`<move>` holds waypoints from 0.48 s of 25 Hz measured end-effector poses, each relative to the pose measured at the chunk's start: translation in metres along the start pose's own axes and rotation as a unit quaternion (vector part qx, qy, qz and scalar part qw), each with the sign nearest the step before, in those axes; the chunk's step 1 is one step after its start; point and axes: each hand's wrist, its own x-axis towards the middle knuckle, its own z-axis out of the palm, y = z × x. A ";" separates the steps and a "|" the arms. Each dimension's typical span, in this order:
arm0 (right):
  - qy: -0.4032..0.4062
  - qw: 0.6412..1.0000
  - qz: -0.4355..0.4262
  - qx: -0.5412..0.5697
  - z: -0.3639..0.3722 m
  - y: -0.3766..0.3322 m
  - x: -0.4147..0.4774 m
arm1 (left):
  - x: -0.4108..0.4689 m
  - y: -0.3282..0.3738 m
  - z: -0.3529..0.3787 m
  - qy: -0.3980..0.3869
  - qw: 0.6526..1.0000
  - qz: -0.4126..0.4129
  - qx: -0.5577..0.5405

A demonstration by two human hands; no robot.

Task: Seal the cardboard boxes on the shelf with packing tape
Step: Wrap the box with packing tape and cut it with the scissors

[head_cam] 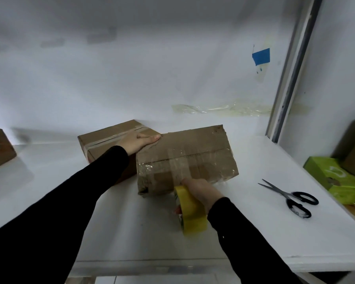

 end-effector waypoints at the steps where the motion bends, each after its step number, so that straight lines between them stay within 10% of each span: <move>1: 0.002 1.000 -0.003 -0.007 -0.002 -0.002 0.004 | 0.000 0.003 0.000 0.000 1.000 -0.014 -0.004; 6: 0.015 1.000 -0.012 0.016 0.000 0.005 0.006 | -0.047 0.019 0.045 0.359 0.916 0.094 0.154; 12: 0.033 0.999 -0.025 -0.003 -0.005 0.001 -0.026 | -0.080 0.020 0.099 0.227 0.970 -0.017 0.089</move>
